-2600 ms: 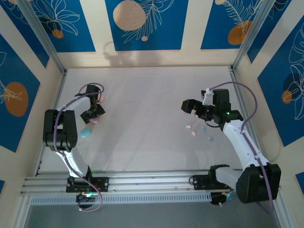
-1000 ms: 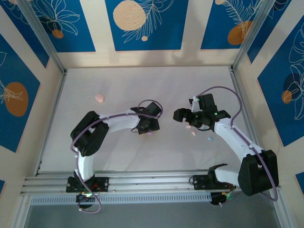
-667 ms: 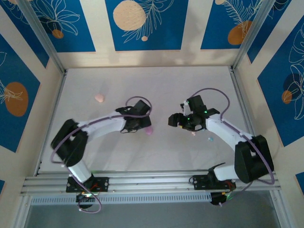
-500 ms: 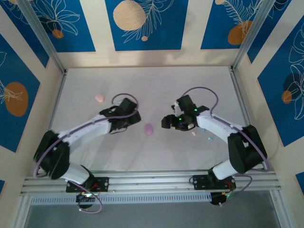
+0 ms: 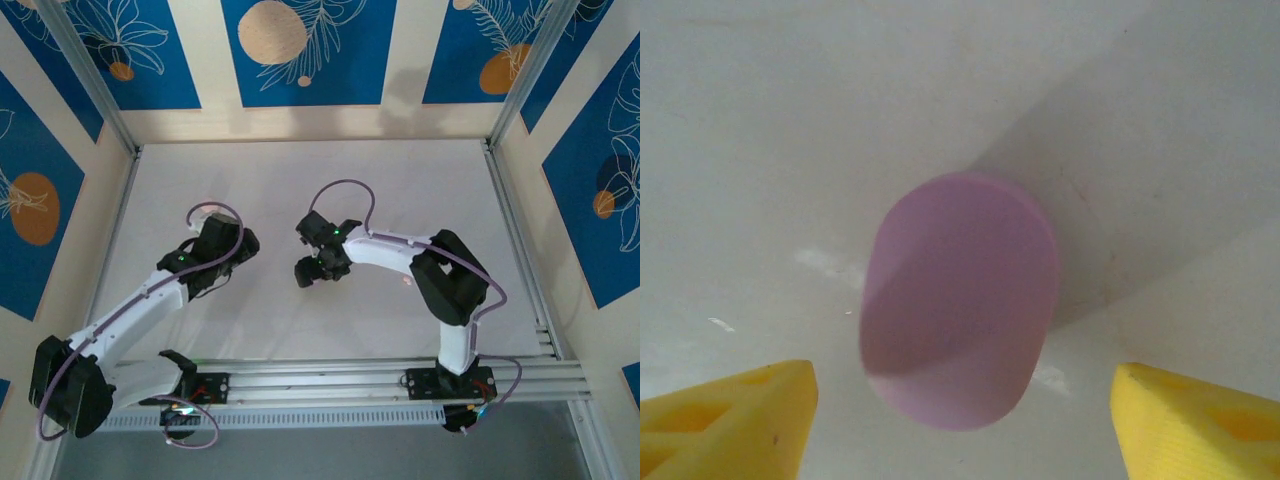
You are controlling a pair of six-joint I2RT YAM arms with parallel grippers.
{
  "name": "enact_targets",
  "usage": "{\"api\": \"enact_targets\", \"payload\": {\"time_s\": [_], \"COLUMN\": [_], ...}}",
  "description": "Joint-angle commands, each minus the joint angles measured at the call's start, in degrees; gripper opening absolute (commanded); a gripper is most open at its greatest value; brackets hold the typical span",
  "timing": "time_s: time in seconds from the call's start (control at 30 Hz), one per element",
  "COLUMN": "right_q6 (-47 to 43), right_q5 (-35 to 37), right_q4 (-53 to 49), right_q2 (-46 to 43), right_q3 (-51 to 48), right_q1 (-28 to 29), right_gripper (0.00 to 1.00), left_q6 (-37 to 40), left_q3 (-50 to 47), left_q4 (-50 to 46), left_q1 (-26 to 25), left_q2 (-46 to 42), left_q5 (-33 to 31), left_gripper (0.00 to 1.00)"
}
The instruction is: Insert wireless bluetooth earbuds into charging case
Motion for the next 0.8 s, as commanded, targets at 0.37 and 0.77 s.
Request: {"api": "enact_targets", "payload": {"time_s": [0.37,0.77], "right_q6": [-5.00,-7.58], "right_q5": [6.50,5.04], "right_q4": [-3.29,1.09], "right_q2": [5.98,2.88], "right_q3": [5.72,2.83], "right_q1": [1.67,1.12], "right_gripper": [0.64,0.39], "left_q6": [3.03,5.76], "left_q3": [-1.09,0.67], "left_q4": [3.19,4.73], "left_q1": [0.91,0.95], "left_q2": [1.20,4.22], "left_q5": [3.03,8.31], "left_gripper": [0.74,0.73]}}
